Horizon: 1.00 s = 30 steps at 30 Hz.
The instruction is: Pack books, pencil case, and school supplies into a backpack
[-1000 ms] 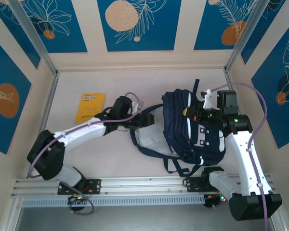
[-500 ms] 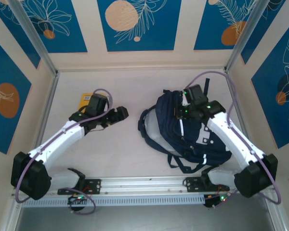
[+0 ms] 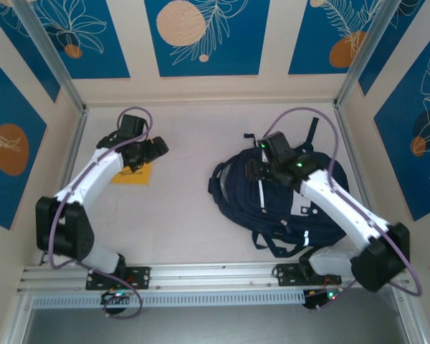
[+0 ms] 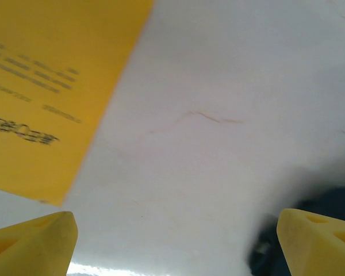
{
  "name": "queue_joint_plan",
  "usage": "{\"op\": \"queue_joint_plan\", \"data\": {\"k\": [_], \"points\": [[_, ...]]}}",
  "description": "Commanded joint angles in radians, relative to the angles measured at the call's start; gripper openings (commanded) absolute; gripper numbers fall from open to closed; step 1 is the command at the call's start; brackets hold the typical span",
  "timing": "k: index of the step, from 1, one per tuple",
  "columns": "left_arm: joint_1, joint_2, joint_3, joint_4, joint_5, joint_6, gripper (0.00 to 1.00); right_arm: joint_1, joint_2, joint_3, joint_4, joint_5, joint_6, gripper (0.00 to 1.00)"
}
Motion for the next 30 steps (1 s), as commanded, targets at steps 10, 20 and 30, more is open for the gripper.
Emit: {"op": "queue_joint_plan", "data": {"k": [10,20,30], "points": [[0.144,0.383,0.219,-0.011,0.09,0.106,0.86,0.215,-0.262,-0.188,0.122,-0.176,0.098,0.53],[0.141,0.412,0.086,0.026,0.129,-0.024,0.75,0.319,-0.251,-0.254,0.157,-0.169,0.15,0.51],[0.059,0.234,-0.188,0.142,0.165,-0.244,0.75,0.319,-0.18,-0.225,0.21,-0.235,0.168,0.51]]}}
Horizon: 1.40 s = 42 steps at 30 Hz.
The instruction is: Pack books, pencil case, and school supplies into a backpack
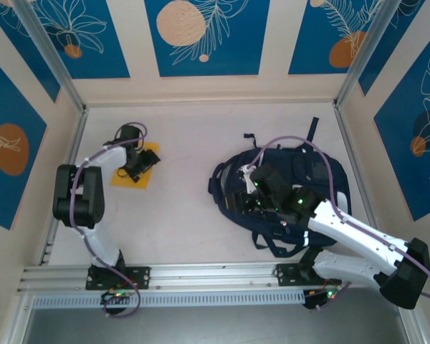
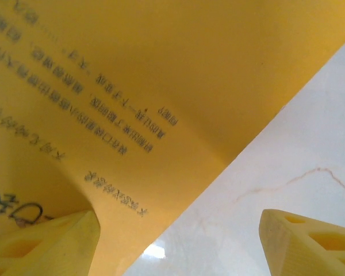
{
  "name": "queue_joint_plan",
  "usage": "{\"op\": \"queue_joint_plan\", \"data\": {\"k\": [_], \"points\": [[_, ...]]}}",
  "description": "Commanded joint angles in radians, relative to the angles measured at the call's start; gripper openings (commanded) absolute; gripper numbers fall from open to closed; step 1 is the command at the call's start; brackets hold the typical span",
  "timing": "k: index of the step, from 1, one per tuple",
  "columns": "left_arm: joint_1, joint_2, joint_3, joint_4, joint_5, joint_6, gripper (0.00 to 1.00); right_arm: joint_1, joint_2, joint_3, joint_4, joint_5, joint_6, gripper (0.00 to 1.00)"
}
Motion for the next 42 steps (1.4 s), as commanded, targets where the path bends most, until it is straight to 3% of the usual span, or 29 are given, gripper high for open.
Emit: {"op": "queue_joint_plan", "data": {"k": [1,6,10,15,19,22,25,29,35,42], "points": [[-0.072,-0.031,-0.124,0.01,0.073,-0.134,0.75,0.007,0.016,0.021,0.04,-0.046,0.028,0.51],[-0.258,-0.114,-0.273,0.153,0.108,-0.272,0.74,0.006,0.067,0.046,0.035,-0.067,0.038,0.5],[-0.333,-0.222,-0.262,0.141,0.105,-0.225,0.74,0.005,0.077,0.062,0.018,-0.075,0.038,0.5],[-0.319,-0.359,-0.133,-0.01,-0.057,-0.067,0.78,-0.015,0.095,0.058,0.026,-0.087,0.04,0.48],[-0.285,-0.351,-0.059,-0.122,-0.146,-0.027,0.8,-0.029,0.162,0.058,0.094,-0.167,0.074,0.45],[-0.241,-0.366,-0.106,-0.148,-0.17,-0.035,0.81,-0.015,0.283,0.126,0.08,-0.17,0.121,0.43],[-0.168,-0.429,-0.213,-0.118,-0.174,-0.052,0.79,0.005,0.433,0.227,0.035,-0.163,0.135,0.35],[-0.119,-0.53,-0.328,-0.053,-0.202,-0.046,0.78,0.016,0.589,0.305,0.094,-0.202,0.158,0.35],[-0.095,-0.551,-0.394,-0.017,-0.266,0.029,0.78,0.015,0.805,0.471,0.108,-0.174,0.179,0.44],[-0.073,-0.502,-0.502,0.173,-0.181,-0.032,0.71,-0.006,1.073,0.75,0.015,-0.224,0.159,0.51]]}}
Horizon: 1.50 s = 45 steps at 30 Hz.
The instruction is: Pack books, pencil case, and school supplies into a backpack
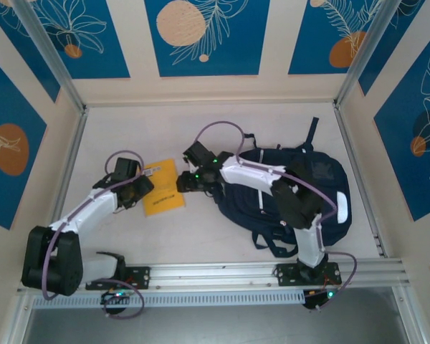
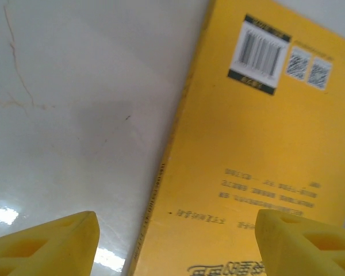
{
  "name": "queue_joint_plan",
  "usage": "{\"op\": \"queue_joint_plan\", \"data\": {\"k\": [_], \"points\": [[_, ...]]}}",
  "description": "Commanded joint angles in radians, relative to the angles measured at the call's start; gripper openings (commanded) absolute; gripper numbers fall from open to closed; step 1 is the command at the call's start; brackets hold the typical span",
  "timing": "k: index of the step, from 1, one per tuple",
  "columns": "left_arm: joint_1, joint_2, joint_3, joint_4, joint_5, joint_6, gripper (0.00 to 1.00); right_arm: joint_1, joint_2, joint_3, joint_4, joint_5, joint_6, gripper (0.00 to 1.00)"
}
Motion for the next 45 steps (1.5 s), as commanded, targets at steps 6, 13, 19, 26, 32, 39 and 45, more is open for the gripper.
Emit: {"op": "queue_joint_plan", "data": {"k": [6,13,19,26,32,39,45], "points": [[0.01,0.109,-0.077,0.232,0.068,-0.019,0.7,-0.032,0.22,0.255,-0.144,-0.024,-0.027,0.53],[0.009,0.161,-0.094,0.293,0.111,-0.026,0.69,-0.035,0.356,0.413,-0.22,-0.134,-0.094,0.5],[0.006,0.164,-0.098,0.318,0.148,-0.033,0.65,0.011,0.392,0.479,-0.245,-0.205,-0.139,0.44],[-0.011,0.197,-0.092,0.343,0.197,-0.036,0.61,0.002,0.376,0.457,-0.208,-0.356,-0.082,0.44],[-0.028,0.199,-0.08,0.329,0.207,-0.029,0.59,-0.029,0.258,0.322,-0.046,-0.479,0.037,0.44],[-0.042,0.184,-0.071,0.301,0.196,-0.014,0.58,-0.029,0.178,0.258,-0.027,-0.499,0.044,0.42],[-0.058,0.191,-0.062,0.287,0.2,-0.015,0.58,-0.024,0.152,0.195,0.073,-0.541,0.096,0.39]]}}
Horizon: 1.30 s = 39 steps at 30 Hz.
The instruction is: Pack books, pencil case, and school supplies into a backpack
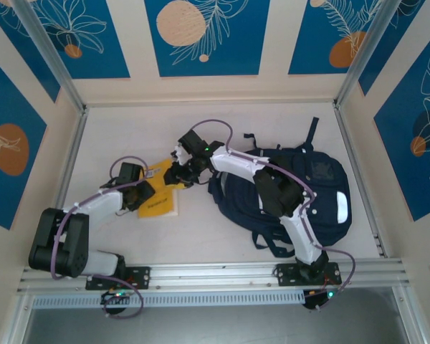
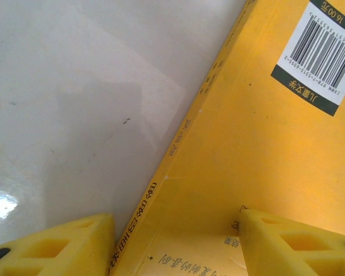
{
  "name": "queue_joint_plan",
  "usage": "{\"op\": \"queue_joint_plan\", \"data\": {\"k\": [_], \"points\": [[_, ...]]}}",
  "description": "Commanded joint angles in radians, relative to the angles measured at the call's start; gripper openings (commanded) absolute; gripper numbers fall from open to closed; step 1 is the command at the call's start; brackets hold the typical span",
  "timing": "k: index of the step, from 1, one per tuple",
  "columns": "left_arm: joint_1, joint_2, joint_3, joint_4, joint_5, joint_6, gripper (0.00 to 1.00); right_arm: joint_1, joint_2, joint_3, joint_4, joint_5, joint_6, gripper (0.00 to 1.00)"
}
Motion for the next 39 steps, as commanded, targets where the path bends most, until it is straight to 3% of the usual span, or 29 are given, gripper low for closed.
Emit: {"op": "queue_joint_plan", "data": {"k": [1,8,18,22,28,34,38,39], "points": [[-0.052,0.059,0.001,0.117,0.166,-0.001,0.58,0.028,-0.023,-0.016,0.063,-0.093,0.041,0.39],[-0.067,0.028,0.006,0.091,0.168,-0.008,0.58,0.062,0.061,0.089,-0.059,-0.022,-0.012,0.37],[-0.067,-0.083,0.012,-0.03,0.132,-0.027,0.59,0.045,0.018,0.048,-0.1,0.078,-0.039,0.1],[-0.067,-0.163,0.03,-0.148,0.121,-0.008,0.67,0.032,-0.001,0.013,-0.131,0.083,-0.077,0.0],[-0.067,-0.348,0.014,-0.293,0.092,0.021,0.75,0.029,-0.088,-0.112,-0.172,0.045,-0.154,0.0],[-0.073,-0.423,-0.064,-0.301,0.171,0.035,0.73,0.04,-0.23,-0.323,-0.145,0.06,-0.154,0.0],[-0.092,-0.416,-0.122,-0.257,0.198,0.035,0.68,0.046,-0.267,-0.418,-0.08,0.08,-0.109,0.18],[-0.097,-0.412,-0.134,-0.238,0.206,0.035,0.67,0.048,-0.263,-0.42,-0.082,0.101,-0.106,0.27]]}}
